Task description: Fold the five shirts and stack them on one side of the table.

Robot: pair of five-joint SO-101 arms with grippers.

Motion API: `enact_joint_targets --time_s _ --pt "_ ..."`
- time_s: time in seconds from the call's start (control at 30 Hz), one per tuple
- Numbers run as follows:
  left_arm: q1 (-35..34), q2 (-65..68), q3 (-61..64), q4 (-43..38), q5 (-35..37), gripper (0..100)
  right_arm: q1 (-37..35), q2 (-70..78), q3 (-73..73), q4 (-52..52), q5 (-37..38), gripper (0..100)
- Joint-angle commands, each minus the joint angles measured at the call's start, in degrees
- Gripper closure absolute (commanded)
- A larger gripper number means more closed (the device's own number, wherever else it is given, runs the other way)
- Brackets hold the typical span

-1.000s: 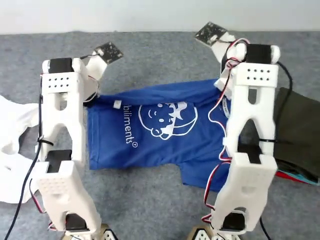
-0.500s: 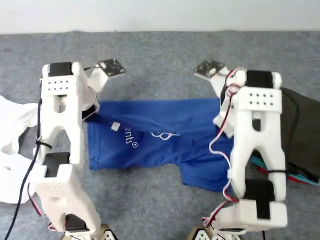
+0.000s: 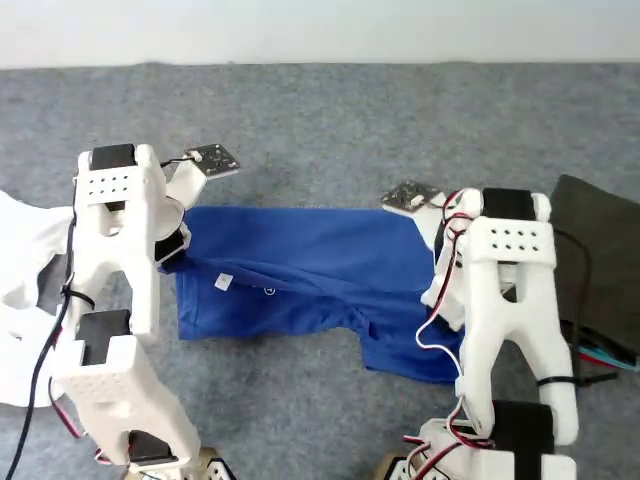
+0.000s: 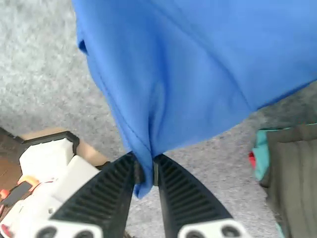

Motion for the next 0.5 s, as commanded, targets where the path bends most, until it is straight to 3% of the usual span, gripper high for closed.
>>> enact_joint_targets --time_s 0.0,0.13,0.2,0.33,0.47 --pt "-0.44 -3.87 -0.31 -0.70 -1.23 98 -0.57 -2.42 2.02 0.13 -0.09 98.9" --pt "-0.70 -4.48 1.10 0.26 -6.42 98 -0.48 -2.59 4.31 -0.75 0.00 97.0" --pt "-0.79 -4.57 1.19 2.46 -8.70 96 -0.40 -2.86 4.31 -0.84 0.26 91.1" --pt "-1.23 -6.77 1.63 3.34 -6.68 90 0.04 -2.95 4.13 -0.75 3.08 75.7" --pt "-2.73 -13.01 2.51 3.34 -6.51 85 0.04 -2.95 2.55 -0.31 3.25 77.1"
